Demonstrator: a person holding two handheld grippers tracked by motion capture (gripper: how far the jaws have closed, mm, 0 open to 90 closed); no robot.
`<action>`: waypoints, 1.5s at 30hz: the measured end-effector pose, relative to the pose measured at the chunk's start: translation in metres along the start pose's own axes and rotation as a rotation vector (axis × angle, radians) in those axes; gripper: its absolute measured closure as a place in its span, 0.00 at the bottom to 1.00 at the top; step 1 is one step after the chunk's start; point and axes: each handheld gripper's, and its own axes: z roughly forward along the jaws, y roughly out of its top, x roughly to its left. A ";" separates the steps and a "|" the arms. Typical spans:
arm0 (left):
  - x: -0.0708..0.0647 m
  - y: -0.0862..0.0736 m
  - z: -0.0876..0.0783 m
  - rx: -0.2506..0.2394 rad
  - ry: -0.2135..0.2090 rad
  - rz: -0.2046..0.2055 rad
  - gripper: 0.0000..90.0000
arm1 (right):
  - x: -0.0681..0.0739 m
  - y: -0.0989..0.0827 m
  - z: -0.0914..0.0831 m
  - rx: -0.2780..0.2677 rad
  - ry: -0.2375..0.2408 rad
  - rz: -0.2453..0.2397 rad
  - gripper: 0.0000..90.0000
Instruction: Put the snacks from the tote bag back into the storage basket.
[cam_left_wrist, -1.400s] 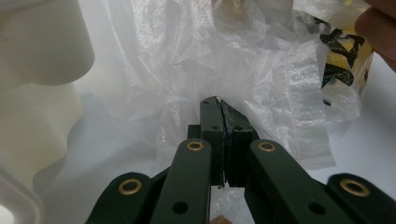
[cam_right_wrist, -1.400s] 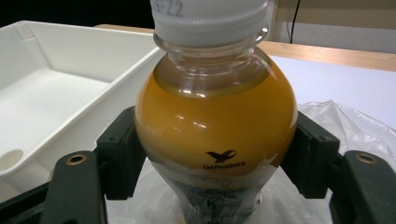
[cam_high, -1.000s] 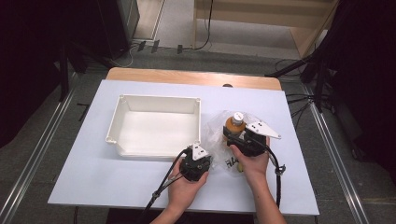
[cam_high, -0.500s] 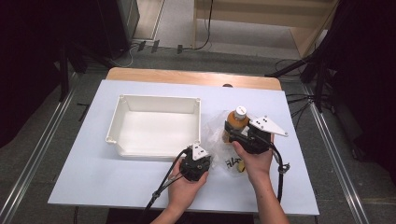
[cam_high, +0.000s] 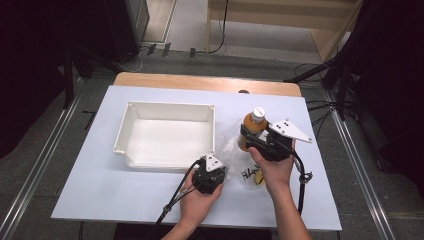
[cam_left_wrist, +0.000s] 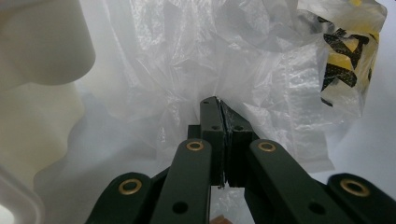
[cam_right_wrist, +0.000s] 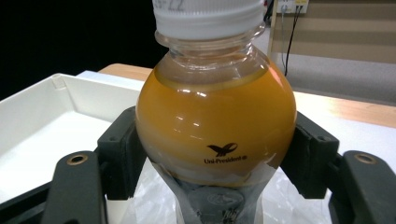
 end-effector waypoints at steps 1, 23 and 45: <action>0.000 0.000 0.000 0.000 0.001 0.001 1.00 | 0.001 0.001 0.000 -0.002 0.001 0.004 0.36; 0.007 -0.009 -0.026 -0.116 -0.150 -0.028 0.46 | 0.011 0.011 0.003 -0.014 0.013 -0.017 0.35; 0.042 -0.031 -0.076 -0.186 0.005 0.066 0.16 | 0.025 0.013 0.013 -0.006 0.037 -0.021 0.35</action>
